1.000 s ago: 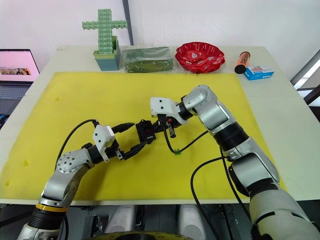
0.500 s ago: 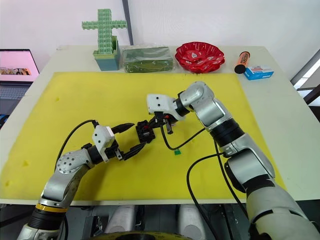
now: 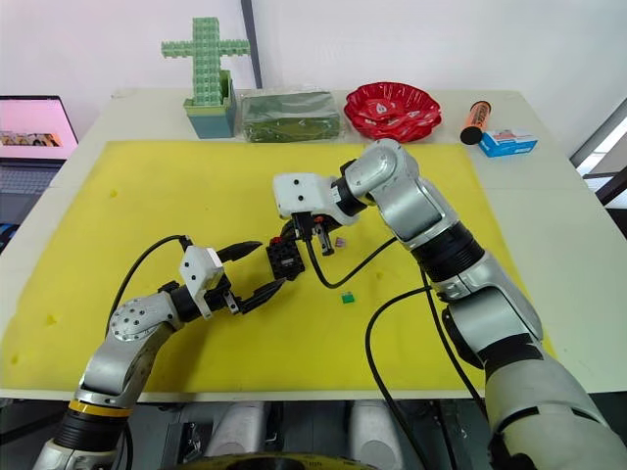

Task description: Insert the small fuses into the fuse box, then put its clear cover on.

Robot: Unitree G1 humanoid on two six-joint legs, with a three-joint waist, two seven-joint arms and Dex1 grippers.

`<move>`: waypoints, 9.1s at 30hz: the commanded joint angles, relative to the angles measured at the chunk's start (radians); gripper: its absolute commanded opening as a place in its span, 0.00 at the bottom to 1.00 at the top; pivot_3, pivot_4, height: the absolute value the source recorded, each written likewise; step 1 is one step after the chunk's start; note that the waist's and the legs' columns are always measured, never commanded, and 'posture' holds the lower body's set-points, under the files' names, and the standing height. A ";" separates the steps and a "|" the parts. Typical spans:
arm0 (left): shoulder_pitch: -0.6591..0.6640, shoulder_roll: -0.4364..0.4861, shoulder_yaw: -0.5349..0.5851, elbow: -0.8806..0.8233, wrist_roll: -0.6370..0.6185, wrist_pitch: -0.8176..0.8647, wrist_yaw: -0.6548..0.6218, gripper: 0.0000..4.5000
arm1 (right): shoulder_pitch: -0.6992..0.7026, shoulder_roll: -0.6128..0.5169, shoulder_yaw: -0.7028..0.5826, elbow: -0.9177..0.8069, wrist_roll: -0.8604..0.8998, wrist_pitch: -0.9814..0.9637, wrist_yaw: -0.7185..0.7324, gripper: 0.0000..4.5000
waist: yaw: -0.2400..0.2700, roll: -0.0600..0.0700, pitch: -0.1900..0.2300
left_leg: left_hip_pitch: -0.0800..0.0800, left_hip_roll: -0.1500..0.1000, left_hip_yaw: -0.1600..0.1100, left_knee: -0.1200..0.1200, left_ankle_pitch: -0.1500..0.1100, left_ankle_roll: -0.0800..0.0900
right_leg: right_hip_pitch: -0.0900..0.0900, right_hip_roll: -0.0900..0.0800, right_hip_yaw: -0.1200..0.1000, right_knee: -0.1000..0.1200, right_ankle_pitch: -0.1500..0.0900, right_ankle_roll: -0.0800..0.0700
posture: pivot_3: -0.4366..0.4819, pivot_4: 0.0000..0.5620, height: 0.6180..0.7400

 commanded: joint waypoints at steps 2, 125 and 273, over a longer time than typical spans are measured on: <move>0.002 0.007 0.009 -0.020 -0.005 -0.020 0.003 1.00 | -0.064 -0.015 0.035 -0.065 -0.027 0.132 0.033 0.00 | -0.003 0.000 0.000 | 0.000 0.000 0.000 0.000 0.000 0.000 | -0.001 0.000 0.000 0.000 0.000 0.000 | 0.48 0.27 1.00; 0.029 0.010 0.001 -0.040 -0.010 -0.009 0.018 1.00 | -0.165 0.069 0.200 0.028 -0.158 0.198 0.090 0.00 | -0.004 0.001 0.000 | 0.000 0.000 0.001 -0.002 0.000 0.000 | -0.002 0.000 0.000 0.001 0.000 -0.001 | 0.48 0.27 1.00; -0.008 0.031 0.020 -0.038 -0.033 -0.003 -0.008 1.00 | 0.415 0.034 -0.028 -0.177 0.137 0.153 -0.430 0.01 | -0.002 0.002 -0.005 | 0.003 0.000 0.000 -0.001 0.000 0.000 | 0.002 -0.001 0.000 -0.001 -0.002 -0.004 | 0.48 0.27 1.00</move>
